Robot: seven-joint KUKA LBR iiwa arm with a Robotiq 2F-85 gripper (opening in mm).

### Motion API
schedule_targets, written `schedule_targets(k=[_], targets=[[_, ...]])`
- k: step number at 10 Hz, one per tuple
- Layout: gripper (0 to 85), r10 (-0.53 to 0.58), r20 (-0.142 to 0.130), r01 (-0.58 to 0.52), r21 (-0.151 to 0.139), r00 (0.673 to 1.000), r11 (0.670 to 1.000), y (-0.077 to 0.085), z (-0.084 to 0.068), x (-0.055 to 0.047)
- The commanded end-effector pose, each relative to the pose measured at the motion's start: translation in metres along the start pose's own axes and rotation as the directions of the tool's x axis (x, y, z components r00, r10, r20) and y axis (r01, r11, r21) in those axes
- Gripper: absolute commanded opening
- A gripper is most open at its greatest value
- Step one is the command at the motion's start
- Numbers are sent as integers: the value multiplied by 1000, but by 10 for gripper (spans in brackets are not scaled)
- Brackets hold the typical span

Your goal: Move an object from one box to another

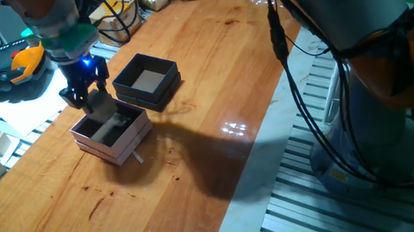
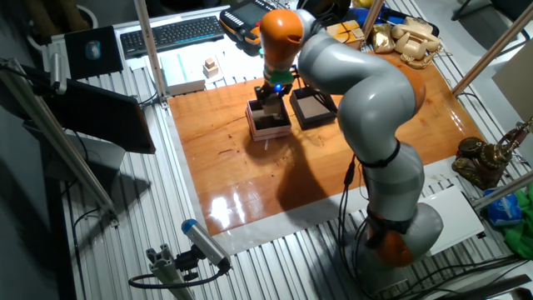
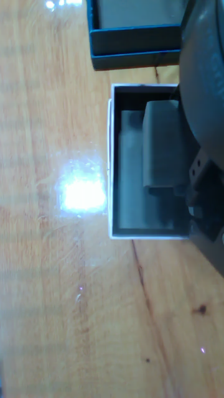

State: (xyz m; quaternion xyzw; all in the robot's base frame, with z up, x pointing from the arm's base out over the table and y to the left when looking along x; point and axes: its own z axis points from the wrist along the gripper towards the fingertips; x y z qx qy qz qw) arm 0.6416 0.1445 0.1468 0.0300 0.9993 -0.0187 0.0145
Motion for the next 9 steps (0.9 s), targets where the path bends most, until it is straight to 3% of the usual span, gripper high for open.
schedule_targets(k=[1, 2, 6, 9], targets=[[0, -6, 3, 6, -8, 1000, 1000, -2, 6, -2], [0, -13, 4, 13, -20, 1000, 1000, -4, 12, -4], [0, 2, 26, -2, -12, 1000, 1000, 7, 29, 3], [0, -9, 24, 10, -23, 1000, 1000, 5, 39, 2]])
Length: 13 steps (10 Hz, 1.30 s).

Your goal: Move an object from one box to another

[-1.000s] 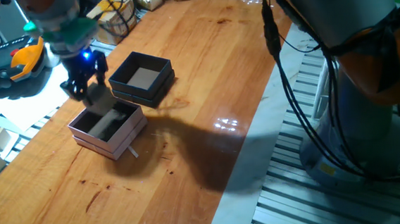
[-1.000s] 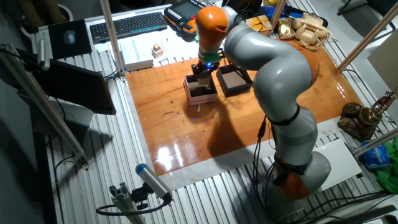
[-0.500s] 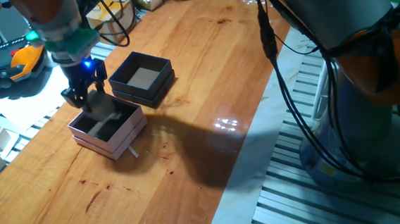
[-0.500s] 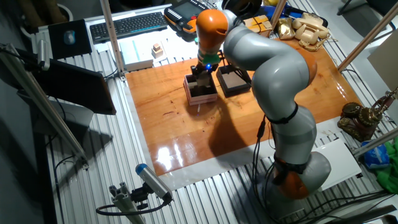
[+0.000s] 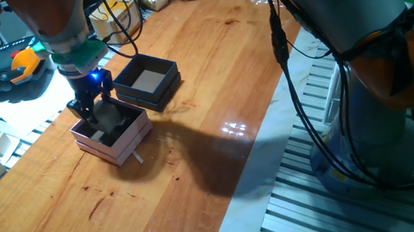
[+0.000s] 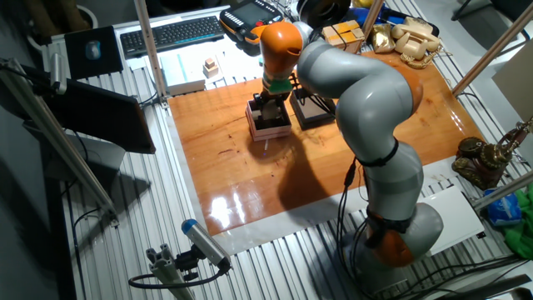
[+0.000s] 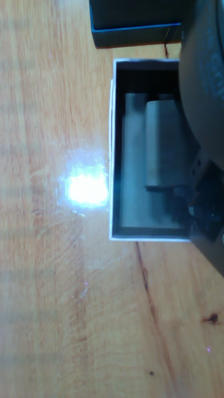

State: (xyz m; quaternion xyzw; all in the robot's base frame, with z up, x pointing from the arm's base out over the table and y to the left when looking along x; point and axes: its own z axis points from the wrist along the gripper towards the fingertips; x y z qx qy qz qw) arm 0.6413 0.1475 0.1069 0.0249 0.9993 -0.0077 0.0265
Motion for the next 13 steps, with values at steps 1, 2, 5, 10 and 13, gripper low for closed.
schedule_targets(k=[1, 2, 5, 10, 13], targets=[[0, 0, 0, 0, -3, 1000, 1000, 0, 3, -1], [0, 0, 3, 0, -3, 1000, 1000, 1, 7, -1], [0, -6, 18, 6, -8, 1000, 1000, -3, 20, 1], [0, 4, 28, -4, -2, 1000, 1000, 1, 29, 3], [0, 0, 27, -1, 9, 1000, 1000, 1, 32, 4]])
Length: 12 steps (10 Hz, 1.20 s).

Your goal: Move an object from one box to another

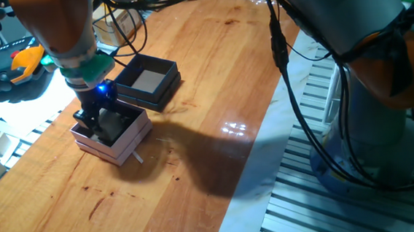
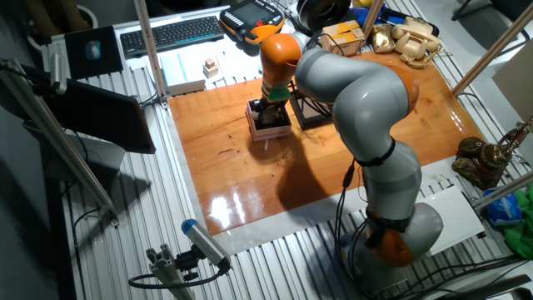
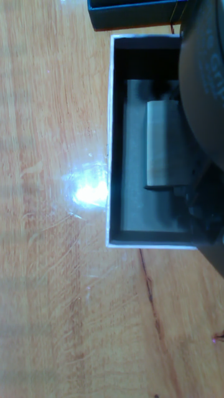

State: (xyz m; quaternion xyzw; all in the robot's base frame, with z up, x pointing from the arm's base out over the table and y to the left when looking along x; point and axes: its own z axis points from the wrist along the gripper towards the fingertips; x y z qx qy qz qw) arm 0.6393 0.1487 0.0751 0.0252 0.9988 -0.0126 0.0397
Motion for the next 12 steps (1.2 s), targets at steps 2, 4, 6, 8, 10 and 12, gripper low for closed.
schedule_targets(k=[2, 4, 6, 8, 10, 12], targets=[[0, 6, 11, -6, 1, 1000, 1000, 1, 1, 1], [0, 12, 19, -12, 2, 1000, 1000, 3, 2, 3], [170, 14, 25, -14, 0, 1000, 1000, 3, 3, 2], [170, 10, 26, -9, -3, 1000, 1000, 3, 3, 2], [340, 4, 26, -4, 3, 1000, 1000, 3, 3, 3], [340, 2, 33, -2, 12, 999, 1000, 2, 3, 3]])
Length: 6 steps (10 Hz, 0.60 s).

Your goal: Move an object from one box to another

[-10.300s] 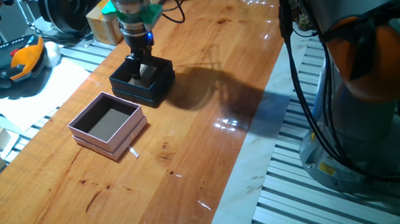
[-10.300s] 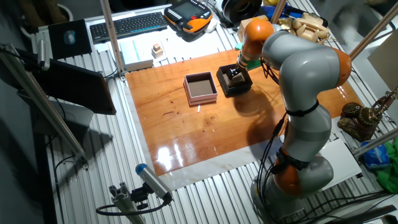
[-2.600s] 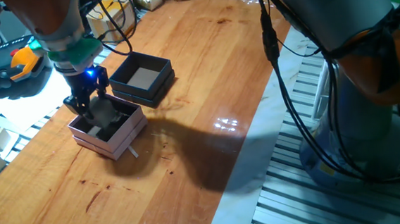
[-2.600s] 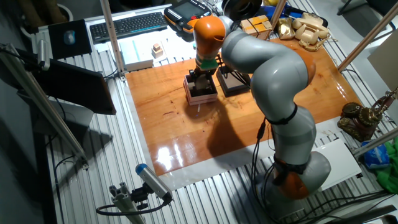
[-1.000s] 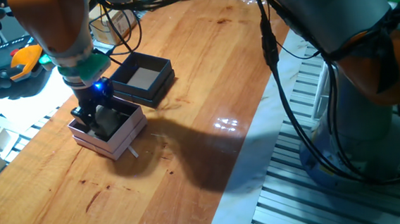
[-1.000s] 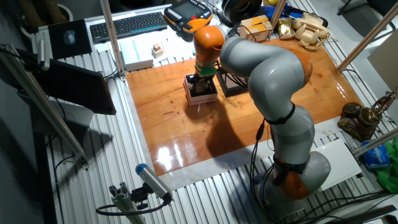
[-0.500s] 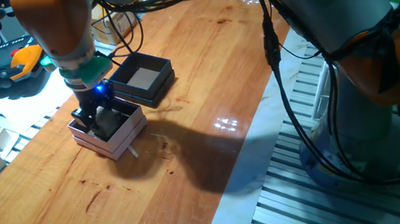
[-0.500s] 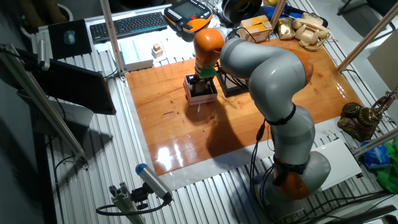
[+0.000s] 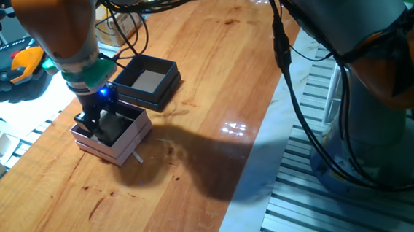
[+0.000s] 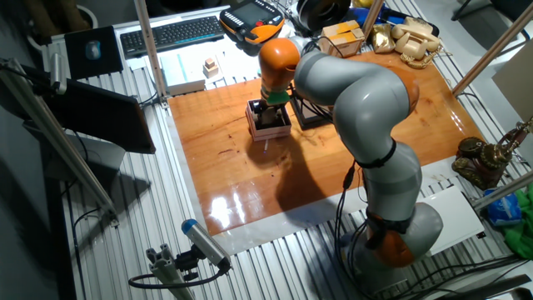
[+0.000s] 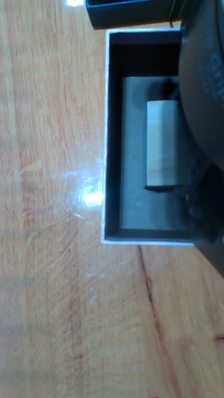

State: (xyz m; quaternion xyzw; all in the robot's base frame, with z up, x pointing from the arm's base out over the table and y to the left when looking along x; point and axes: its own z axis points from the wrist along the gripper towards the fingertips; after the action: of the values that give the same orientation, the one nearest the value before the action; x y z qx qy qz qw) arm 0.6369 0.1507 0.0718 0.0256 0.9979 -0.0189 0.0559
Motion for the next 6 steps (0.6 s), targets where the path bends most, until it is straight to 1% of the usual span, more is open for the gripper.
schedule_targets(k=[1, 3, 4, 5, 6], targets=[[340, -2, 2, 2, 0, 1000, 1000, -1, 1, 0], [340, -3, 4, 3, -6, 1000, 1000, -3, 3, 2], [510, -3, 9, 3, -8, 1000, 1000, -3, 3, 2], [510, -2, 12, 2, -13, 1000, 1000, -3, 3, 2], [680, -1, 13, 2, -17, 1000, 1000, -3, 3, 2]])
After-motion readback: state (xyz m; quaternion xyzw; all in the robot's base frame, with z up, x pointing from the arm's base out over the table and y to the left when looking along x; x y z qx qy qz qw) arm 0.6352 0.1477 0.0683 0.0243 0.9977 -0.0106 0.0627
